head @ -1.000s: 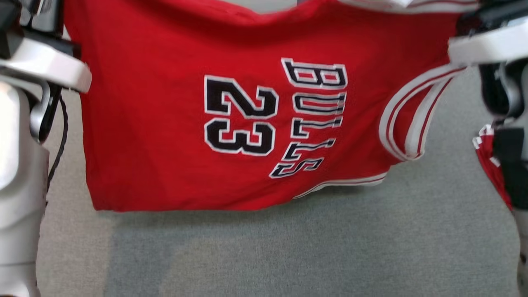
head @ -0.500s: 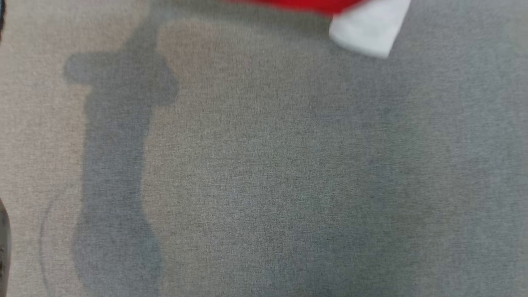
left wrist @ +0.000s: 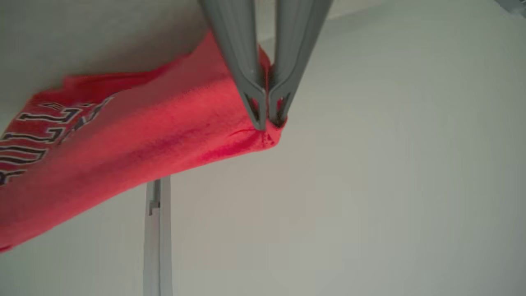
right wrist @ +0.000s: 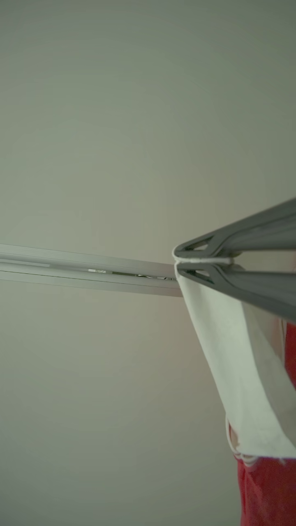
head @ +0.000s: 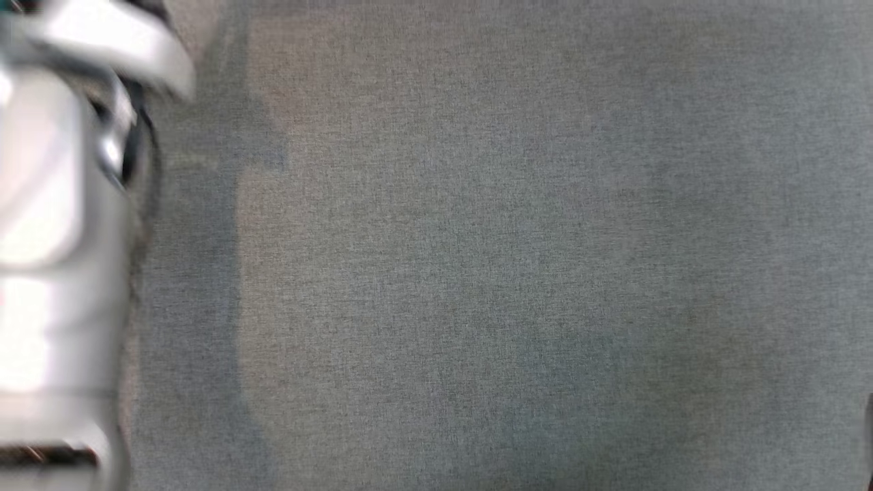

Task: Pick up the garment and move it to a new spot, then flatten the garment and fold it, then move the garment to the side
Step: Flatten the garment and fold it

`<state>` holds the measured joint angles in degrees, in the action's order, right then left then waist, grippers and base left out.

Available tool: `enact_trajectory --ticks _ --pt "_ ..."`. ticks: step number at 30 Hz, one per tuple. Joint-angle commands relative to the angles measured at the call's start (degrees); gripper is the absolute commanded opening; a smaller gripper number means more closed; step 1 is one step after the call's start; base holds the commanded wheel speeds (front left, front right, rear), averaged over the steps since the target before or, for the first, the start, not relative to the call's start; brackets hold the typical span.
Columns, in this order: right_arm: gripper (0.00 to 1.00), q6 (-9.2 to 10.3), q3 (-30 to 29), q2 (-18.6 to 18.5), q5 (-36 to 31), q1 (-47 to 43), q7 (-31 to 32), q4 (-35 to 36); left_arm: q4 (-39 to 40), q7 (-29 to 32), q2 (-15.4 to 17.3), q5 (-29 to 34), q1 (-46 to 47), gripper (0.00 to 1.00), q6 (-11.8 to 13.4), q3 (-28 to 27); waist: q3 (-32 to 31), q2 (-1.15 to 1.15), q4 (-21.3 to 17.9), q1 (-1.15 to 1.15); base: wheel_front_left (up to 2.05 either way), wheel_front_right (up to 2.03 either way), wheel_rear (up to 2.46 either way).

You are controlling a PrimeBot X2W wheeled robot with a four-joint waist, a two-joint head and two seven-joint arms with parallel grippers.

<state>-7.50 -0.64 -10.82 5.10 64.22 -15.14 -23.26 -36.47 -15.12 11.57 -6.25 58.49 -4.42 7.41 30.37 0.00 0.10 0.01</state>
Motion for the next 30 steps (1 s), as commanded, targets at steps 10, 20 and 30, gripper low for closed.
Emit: enact_trajectory --ticks 10,20,30 --pt "0.00 0.02 0.07 2.67 7.07 -33.20 0.05 3.06 -0.24 0.01 -5.14 -1.00 -26.81 0.00 0.36 -3.67 -8.62 0.00 -1.61 -0.01 0.00 0.00 0.00" --pt "0.00 0.02 2.49 5.10 7.74 -54.10 0.05 -0.64 -0.20 0.00 -7.62 -1.05 -42.75 0.00 0.29 -5.92 -19.74 0.00 -3.40 -0.01 0.00 0.00 0.00" --pt "0.00 0.02 5.37 5.35 7.79 -66.27 0.06 -3.44 -0.51 0.00 -8.35 -0.81 -56.36 0.00 -0.13 -7.00 -29.02 0.00 -4.20 -0.01 0.00 0.00 0.00"
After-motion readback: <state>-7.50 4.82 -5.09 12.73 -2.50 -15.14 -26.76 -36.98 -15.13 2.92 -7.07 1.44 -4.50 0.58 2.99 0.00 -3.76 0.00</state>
